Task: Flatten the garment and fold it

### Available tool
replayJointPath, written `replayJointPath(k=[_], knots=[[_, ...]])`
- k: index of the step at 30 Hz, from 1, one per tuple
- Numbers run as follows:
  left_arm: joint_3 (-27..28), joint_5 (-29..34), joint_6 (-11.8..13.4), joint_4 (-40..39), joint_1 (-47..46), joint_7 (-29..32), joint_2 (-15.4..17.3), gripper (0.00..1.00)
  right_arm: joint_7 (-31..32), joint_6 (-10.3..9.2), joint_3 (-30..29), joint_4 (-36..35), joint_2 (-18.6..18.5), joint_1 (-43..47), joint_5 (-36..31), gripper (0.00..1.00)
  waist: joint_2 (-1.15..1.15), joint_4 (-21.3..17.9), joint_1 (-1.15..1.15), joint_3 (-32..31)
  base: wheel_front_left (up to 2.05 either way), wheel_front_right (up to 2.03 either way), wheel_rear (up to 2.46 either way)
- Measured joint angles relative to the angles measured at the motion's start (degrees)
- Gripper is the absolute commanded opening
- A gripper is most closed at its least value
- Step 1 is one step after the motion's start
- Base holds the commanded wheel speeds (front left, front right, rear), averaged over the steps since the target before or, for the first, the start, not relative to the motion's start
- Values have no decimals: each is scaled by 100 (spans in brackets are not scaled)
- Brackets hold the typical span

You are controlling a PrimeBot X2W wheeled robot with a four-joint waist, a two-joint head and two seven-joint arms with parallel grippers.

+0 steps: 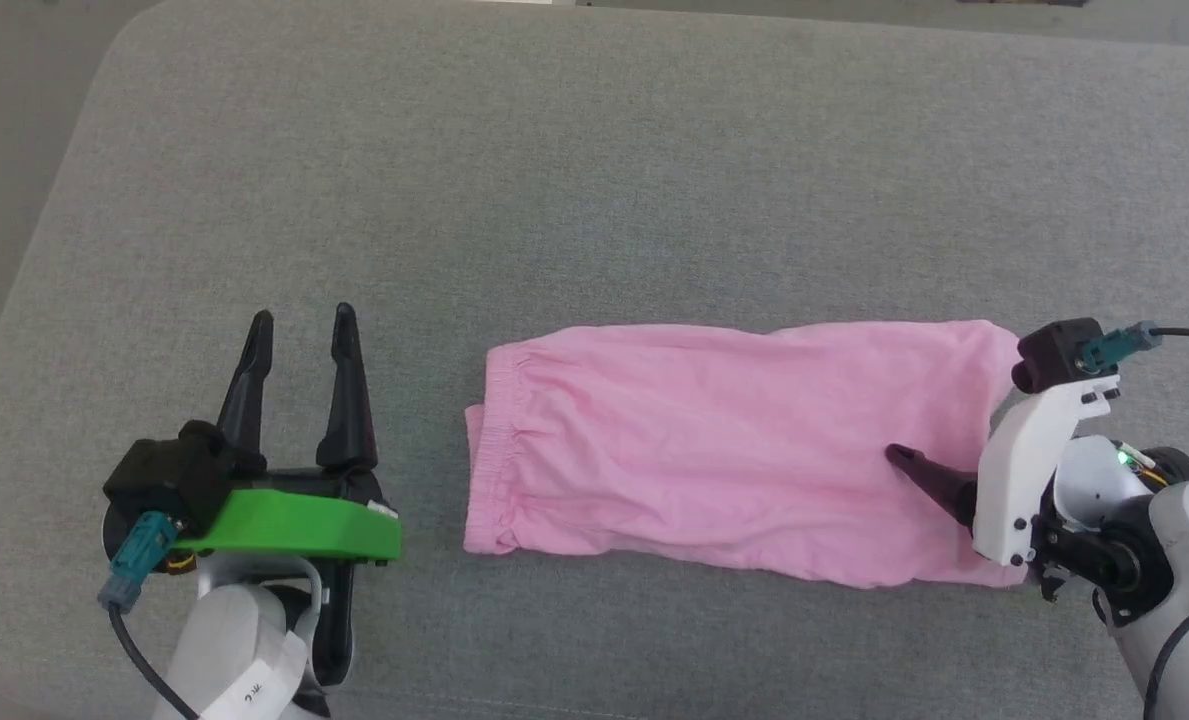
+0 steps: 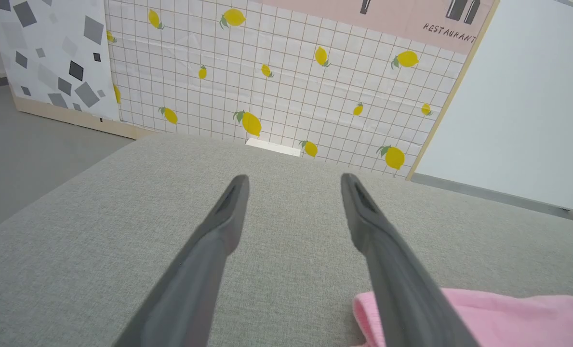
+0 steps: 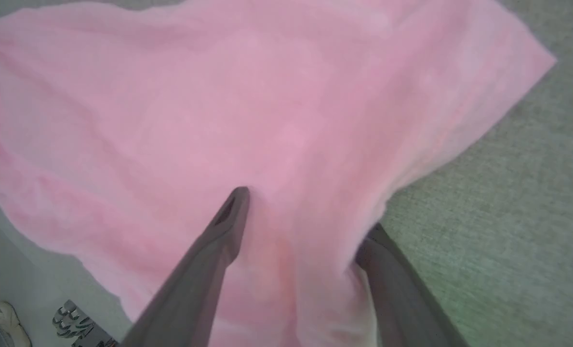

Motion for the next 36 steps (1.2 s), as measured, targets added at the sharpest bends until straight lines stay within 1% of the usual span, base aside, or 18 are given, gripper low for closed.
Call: replayJointPath(k=[1, 2, 9, 14, 16, 19, 23, 26, 28, 31, 32, 36], knots=[[20, 15, -18, 10, 0, 0, -14, 100, -7, 1, 31, 42, -30, -32, 1, 18, 0, 4, 0, -7, 0, 0, 0], [48, 36, -37, 26, 2, 0, -29, 100, -45, 1, 56, 100, -58, -59, 3, 0, 0, 4, 0, -20, 0, 0, 0], [196, 87, -140, 92, 21, 0, -77, 100, -58, 5, -26, 377, -236, -106, 126, 0, 0, -55, 0, -141, 0, 0, 0], [236, 134, -193, 129, 106, 0, -123, 100, -49, 4, -400, 559, -597, -23, 66, 0, 0, -149, 0, -217, 0, 0, 0], [236, 145, -229, 148, 109, 0, -151, 100, -2, 4, -593, 662, -769, -9, -110, 0, 0, -188, 0, -234, 0, 0, 0], [249, 153, -259, 199, 112, 0, -176, 100, 7, 4, -949, 822, -907, -12, -454, 0, 0, -233, 0, -242, 0, 0, 0], [286, 214, -279, 264, 115, -16, -188, 100, 1, 3, -1417, 1065, -940, -26, -1204, 0, 0, -261, 0, -248, 0, 0, 0], [296, 243, -279, 294, 133, -16, -193, 100, 33, 3, -1550, 1074, -855, -53, -1533, 0, 0, -273, 0, -279, 0, 0, 0], [300, 243, -279, 312, 155, -16, -198, 100, 162, 3, -1525, 926, -784, -56, -1669, 0, 0, -280, 0, -310, 0, 0, 0], [302, 243, -279, 341, 220, -16, -210, 100, 375, 3, -1422, 476, -766, -53, -1793, 0, 0, -286, 0, -380, 0, 0, 0], [332, 243, -279, 348, 279, -16, -218, 100, 781, 2, -1206, -245, -759, 17, -1780, 0, 0, -293, 0, -476, 0, 0, 0], [346, 243, -279, 348, 405, -16, -221, 100, 1321, 2, -1014, -1146, -726, 228, -1611, 0, 0, -308, 0, -600, 0, 0, 0]])
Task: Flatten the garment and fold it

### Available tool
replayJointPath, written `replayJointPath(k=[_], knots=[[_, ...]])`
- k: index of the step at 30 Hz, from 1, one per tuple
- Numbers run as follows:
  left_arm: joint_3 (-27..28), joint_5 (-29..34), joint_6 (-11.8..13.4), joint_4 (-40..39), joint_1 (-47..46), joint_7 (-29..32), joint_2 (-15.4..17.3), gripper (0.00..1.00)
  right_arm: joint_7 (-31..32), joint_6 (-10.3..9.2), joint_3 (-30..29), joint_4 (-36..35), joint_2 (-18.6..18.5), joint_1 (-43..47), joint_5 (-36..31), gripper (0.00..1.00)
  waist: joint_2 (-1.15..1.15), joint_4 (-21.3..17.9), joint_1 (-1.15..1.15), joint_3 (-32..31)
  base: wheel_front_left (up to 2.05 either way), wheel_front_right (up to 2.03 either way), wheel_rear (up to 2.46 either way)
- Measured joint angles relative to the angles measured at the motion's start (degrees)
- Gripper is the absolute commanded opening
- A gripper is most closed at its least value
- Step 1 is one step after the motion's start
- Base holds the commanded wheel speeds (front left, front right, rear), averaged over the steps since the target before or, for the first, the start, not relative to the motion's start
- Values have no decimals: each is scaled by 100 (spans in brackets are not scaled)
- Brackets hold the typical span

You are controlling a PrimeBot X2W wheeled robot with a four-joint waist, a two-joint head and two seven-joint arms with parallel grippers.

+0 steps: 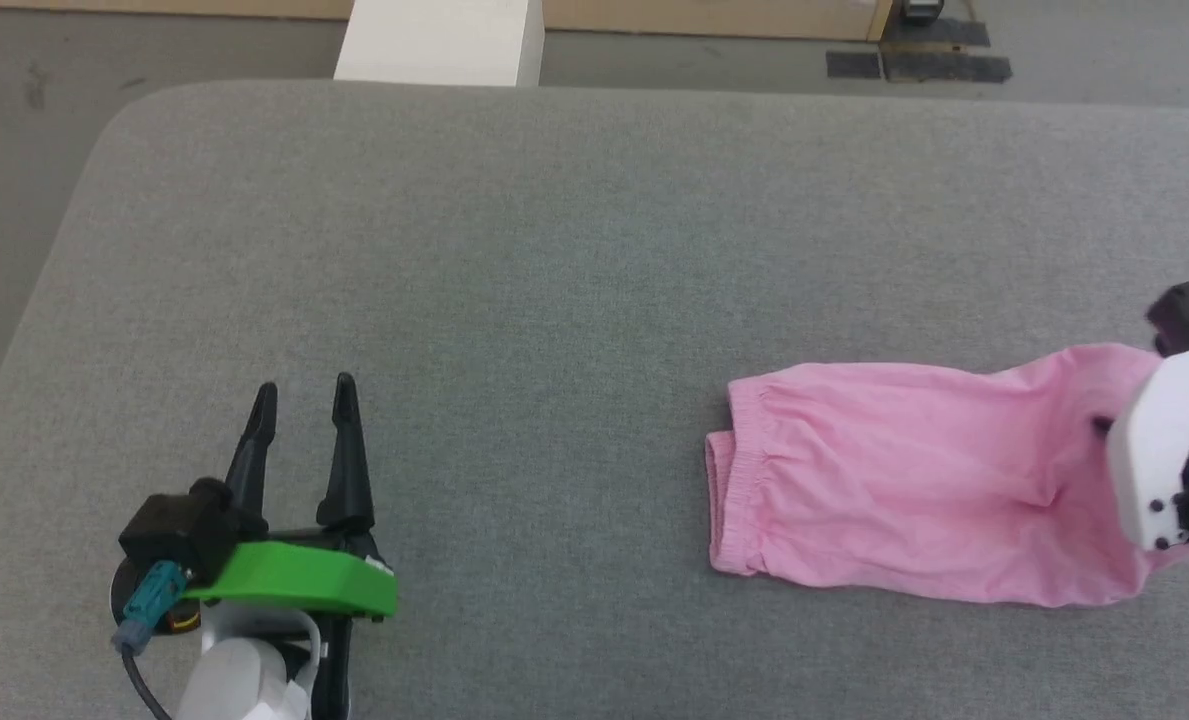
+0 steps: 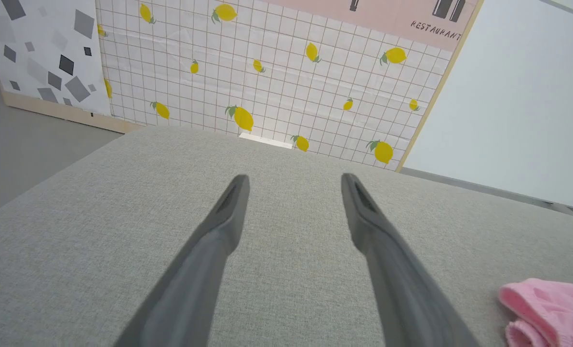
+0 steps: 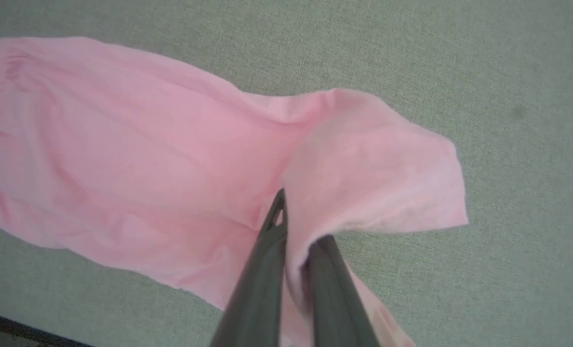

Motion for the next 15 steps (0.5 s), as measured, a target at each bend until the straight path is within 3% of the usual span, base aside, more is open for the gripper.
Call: replayJointPath(k=[7, 15], knots=[[-1, 1, 0, 3, 70, 0, -5, 100, 424, 0, 586, -956, 271, 118, 177, 0, 0, -2, 0, -70, 0, 0, 0], [-60, 1, 0, 54, 69, 0, -15, 100, 282, 0, 1425, -594, 783, -55, 210, 0, 0, 100, 0, 7, 0, 0, 0]])
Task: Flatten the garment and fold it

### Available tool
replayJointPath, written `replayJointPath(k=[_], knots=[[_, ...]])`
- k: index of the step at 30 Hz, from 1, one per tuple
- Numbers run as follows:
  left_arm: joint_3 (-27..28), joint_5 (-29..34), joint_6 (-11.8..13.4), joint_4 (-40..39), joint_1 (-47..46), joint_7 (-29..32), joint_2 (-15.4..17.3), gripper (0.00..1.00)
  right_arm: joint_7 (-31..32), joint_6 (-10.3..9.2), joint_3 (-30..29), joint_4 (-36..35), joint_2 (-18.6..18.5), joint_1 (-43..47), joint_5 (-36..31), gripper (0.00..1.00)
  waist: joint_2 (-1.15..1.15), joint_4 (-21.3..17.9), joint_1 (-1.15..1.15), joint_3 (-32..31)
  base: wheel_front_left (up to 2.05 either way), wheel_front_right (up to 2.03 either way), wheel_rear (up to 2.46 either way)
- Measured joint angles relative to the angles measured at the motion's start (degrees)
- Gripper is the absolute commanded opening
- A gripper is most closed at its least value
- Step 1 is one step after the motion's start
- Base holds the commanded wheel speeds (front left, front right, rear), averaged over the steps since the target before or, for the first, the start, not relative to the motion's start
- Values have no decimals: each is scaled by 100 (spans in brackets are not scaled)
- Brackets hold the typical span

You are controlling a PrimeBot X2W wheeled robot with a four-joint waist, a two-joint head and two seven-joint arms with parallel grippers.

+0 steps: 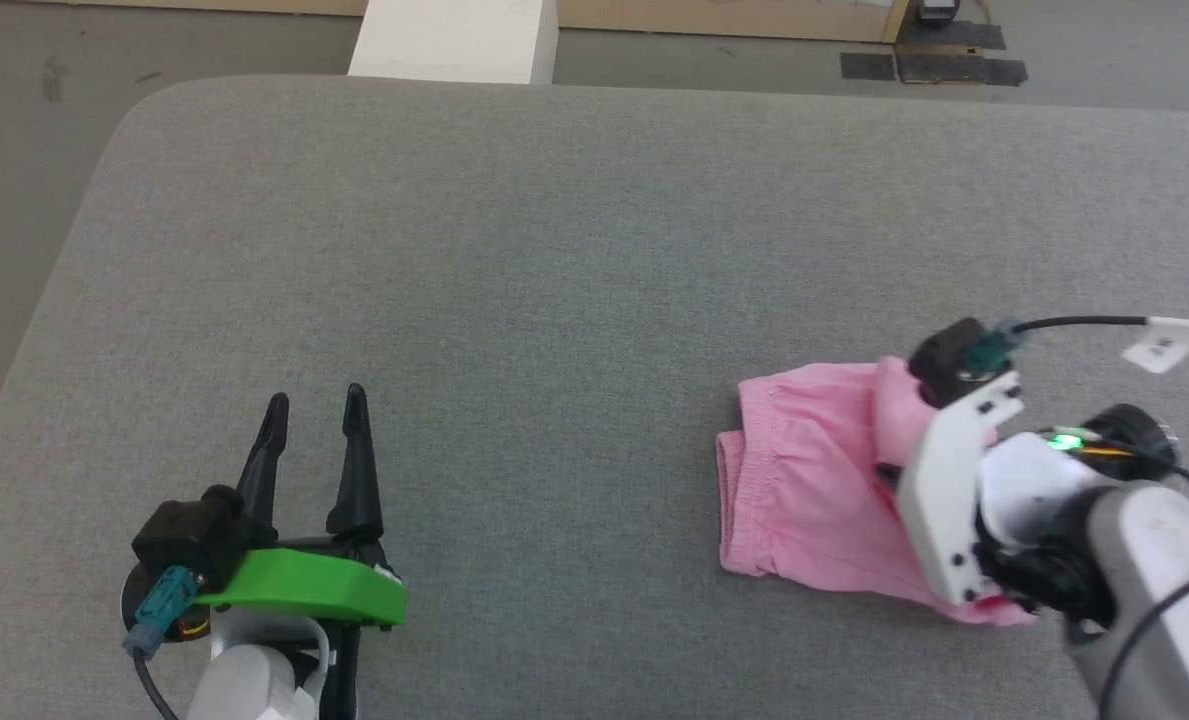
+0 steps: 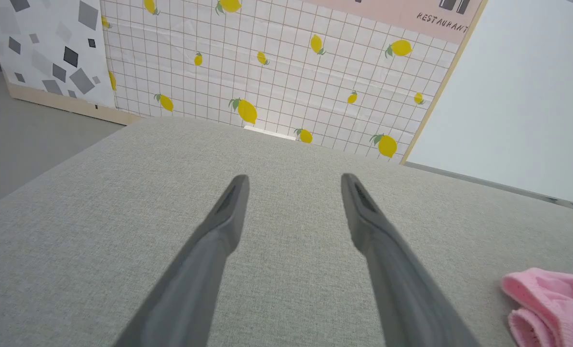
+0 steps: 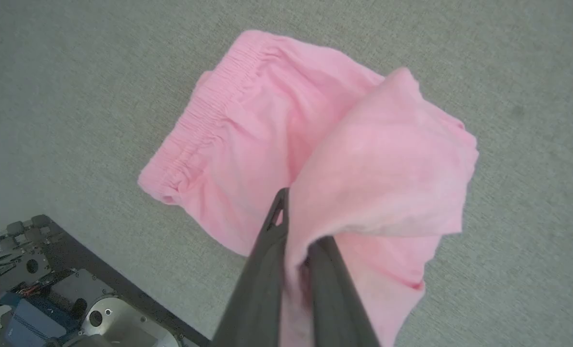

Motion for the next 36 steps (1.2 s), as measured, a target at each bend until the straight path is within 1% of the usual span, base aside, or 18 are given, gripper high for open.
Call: replayJointPath(k=[6, 11, 12, 13, 14, 19, 23, 26, 29, 33, 35, 36], knots=[[-37, -1, 0, 23, -1, 0, -4, 100, -352, 0, 349, 630, 335, -297, -51, 0, 0, 81, 0, 64, 0, 0, 0], [-68, -2, 0, 42, -5, 0, -8, 100, -644, 0, 501, 1177, 453, -450, -171, 0, 0, 144, 0, 116, 0, 0, 0], [-70, -2, 0, 47, -6, 0, -9, 100, -699, 0, 512, 1246, 467, -468, -182, 21, 0, 152, 0, 123, 0, 0, 0], [-74, -2, 0, 51, -7, 0, -10, 100, -801, 0, 547, 1301, 469, -491, -235, 66, 0, 163, 0, 130, 0, 0, 0], [-74, -3, 0, 55, -7, 0, -10, 100, -896, 0, 548, 1351, 483, -514, -252, 100, 0, 172, 0, 136, 0, 0, 0], [-69, -11, 0, 85, -7, 0, -13, 100, -1079, 0, 693, 1354, 533, -675, -249, 100, 0, 164, 0, 115, 0, 0, 0], [-66, -12, 0, 107, -6, 0, -15, 100, -1165, 0, 868, 1120, 615, -818, -216, 100, 0, 120, 0, 68, 0, 0, 0], [-56, -15, 0, 109, -5, 0, -18, 100, -1300, 0, 991, 936, 724, -872, -56, 100, 0, 69, 0, 29, 0, 0, 0], [-51, -15, 0, 103, -5, 0, -16, 100, -1459, 0, 1040, 767, 750, -921, -27, 100, 0, -9, 0, -3, 0, 0, 0], [-31, 10, 0, 44, -4, -1, -11, 100, -1796, 0, 746, 561, 726, -932, -181, 100, 0, -151, 0, -48, 0, 0, 0], [-24, 43, 0, 10, -4, -1, -11, 100, -1995, 0, 400, 504, 719, -922, -360, 100, 0, -232, 0, -66, 0, 0, 0], [-9, 68, 4, -18, -3, -1, -12, 100, -2127, 0, 30, 488, 742, -866, -528, 100, 0, -307, 0, -81, 0, 0, 0]])
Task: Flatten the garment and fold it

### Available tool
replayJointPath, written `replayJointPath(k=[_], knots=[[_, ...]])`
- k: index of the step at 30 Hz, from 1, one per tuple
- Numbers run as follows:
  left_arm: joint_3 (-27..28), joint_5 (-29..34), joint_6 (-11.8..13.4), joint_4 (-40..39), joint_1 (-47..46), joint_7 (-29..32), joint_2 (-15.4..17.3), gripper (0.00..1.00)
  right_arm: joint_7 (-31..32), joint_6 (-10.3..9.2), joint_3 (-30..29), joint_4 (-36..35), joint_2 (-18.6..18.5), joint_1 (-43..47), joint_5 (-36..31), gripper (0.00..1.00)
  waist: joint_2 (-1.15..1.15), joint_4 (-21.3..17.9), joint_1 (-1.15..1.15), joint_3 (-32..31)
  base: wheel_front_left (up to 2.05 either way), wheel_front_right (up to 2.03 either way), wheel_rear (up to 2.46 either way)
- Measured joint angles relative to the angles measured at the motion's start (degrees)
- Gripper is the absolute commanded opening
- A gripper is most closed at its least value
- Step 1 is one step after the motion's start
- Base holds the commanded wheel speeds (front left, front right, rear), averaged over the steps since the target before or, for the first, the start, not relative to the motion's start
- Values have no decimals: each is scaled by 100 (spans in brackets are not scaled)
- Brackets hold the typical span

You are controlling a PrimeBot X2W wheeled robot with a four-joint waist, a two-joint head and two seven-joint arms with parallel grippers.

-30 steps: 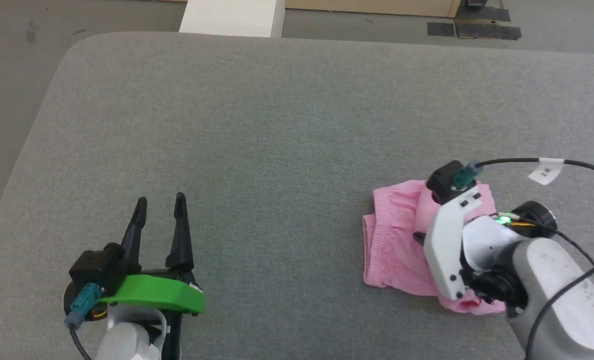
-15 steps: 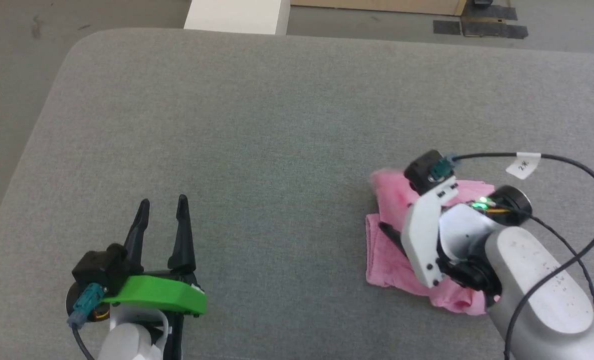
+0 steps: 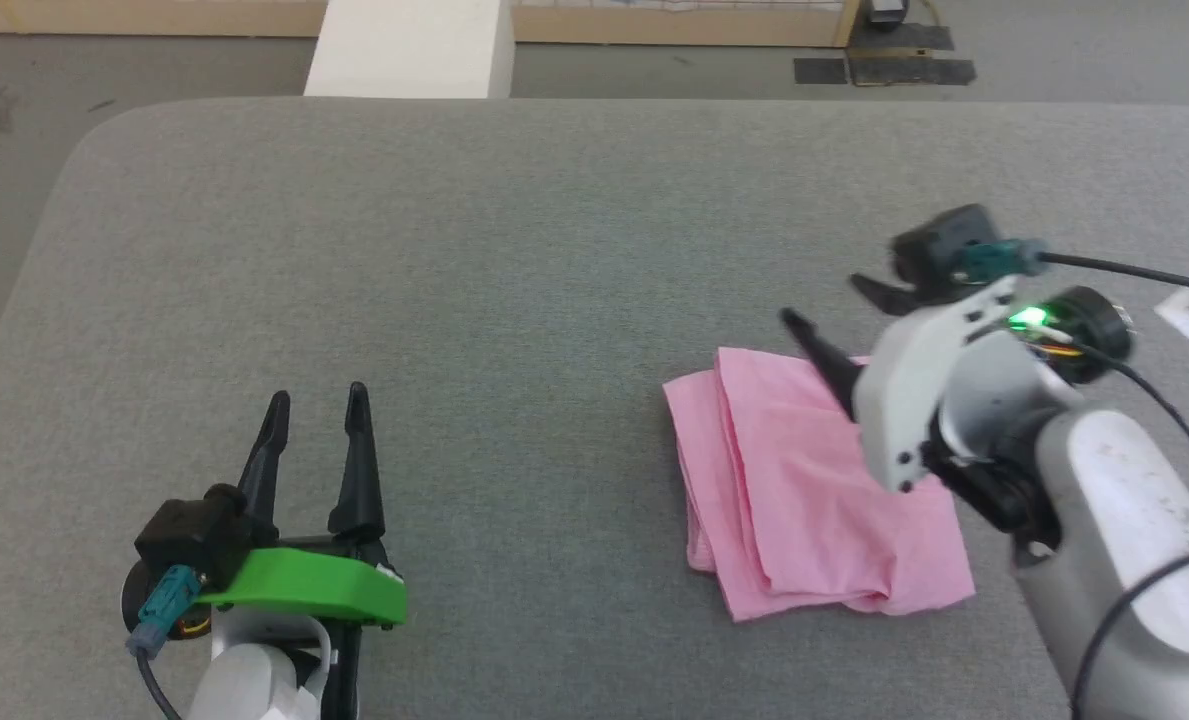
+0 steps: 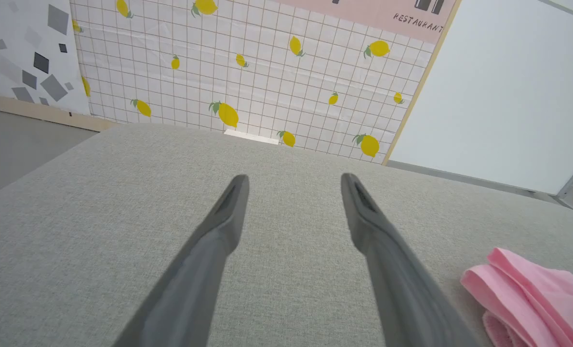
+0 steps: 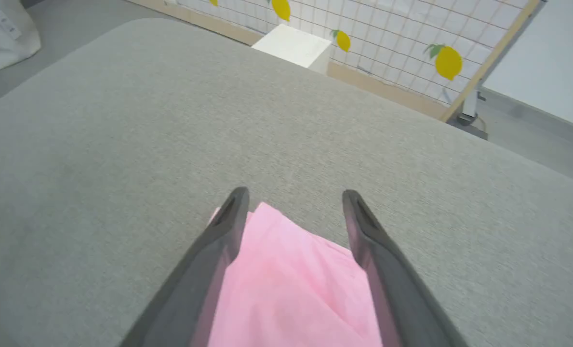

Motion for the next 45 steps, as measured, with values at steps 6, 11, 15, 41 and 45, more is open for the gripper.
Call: replayJointPath(k=[6, 11, 15, 41, 45], knots=[[1, 18, 2, -21, 2, 0, -1, 100, -41, -1, -951, 258, 105, 656, -563, 100, 0, -162, 0, -8, 0, 0, 0], [-38, 24, 2, -19, 1, 0, -3, 100, 132, 0, -1169, 644, 309, 1079, -820, 100, 0, -130, 0, 49, 0, 0, 0], [-53, 24, 2, -16, 1, 0, -3, 100, 224, 0, -1282, 934, 421, 1182, -1034, 100, 0, -58, 0, 93, 0, 0, 0], [-22, 15, 5, -40, 19, -5, -13, 100, 476, 1, -69, 1550, -261, 632, -705, 0, 0, -58, 0, 37, 0, 0, 0], [0, 16, 4, -69, 42, -5, -7, 100, 533, 2, 527, 1526, -673, 218, -336, 0, 0, -401, 0, 20, 0, 0, 0]])
